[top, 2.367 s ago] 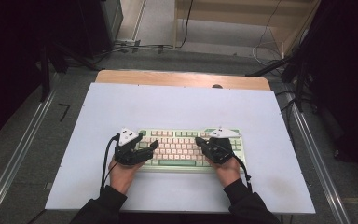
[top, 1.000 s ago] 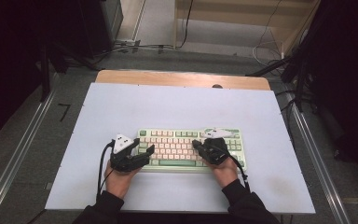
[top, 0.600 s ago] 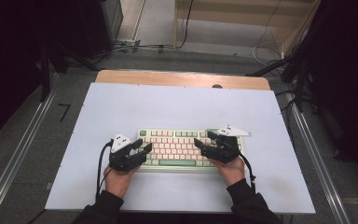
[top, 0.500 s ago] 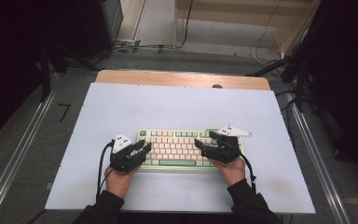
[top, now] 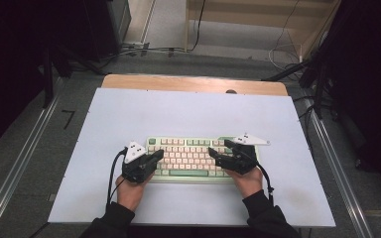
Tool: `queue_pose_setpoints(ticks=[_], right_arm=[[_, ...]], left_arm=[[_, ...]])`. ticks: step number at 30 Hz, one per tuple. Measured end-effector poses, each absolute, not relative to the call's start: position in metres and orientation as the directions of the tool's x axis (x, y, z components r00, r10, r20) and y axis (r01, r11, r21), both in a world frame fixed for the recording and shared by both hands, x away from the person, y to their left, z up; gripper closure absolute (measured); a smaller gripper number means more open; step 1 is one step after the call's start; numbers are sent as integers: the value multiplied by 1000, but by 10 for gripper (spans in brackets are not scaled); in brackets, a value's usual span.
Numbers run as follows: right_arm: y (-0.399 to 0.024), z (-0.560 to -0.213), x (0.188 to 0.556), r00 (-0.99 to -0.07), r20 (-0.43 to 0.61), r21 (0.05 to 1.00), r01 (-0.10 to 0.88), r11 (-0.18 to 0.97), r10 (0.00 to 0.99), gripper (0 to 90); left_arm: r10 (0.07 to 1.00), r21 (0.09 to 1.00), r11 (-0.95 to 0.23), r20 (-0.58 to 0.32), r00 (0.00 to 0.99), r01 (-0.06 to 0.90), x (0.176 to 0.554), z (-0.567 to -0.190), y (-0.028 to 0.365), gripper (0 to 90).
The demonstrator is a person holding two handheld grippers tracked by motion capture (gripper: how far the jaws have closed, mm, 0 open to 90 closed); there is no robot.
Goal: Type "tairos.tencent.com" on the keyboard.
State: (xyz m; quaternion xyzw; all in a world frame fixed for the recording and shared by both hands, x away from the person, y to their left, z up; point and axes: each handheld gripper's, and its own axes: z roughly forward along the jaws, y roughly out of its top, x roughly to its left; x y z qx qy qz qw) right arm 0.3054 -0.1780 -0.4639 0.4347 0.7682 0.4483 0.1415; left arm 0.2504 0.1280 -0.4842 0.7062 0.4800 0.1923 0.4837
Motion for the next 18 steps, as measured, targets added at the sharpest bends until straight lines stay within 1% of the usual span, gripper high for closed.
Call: queue_pose_setpoints(ticks=[4,18], right_arm=[[-179,-464,305,-581,170,811,542,222,796,273],[-178,-467,305,-582,165,802,548,235,796,273]], left_arm=[[860,871,-84,-182,477,485,250,-483,124,900],[865,836,-121,-176,470,535,258,-491,117,900]])
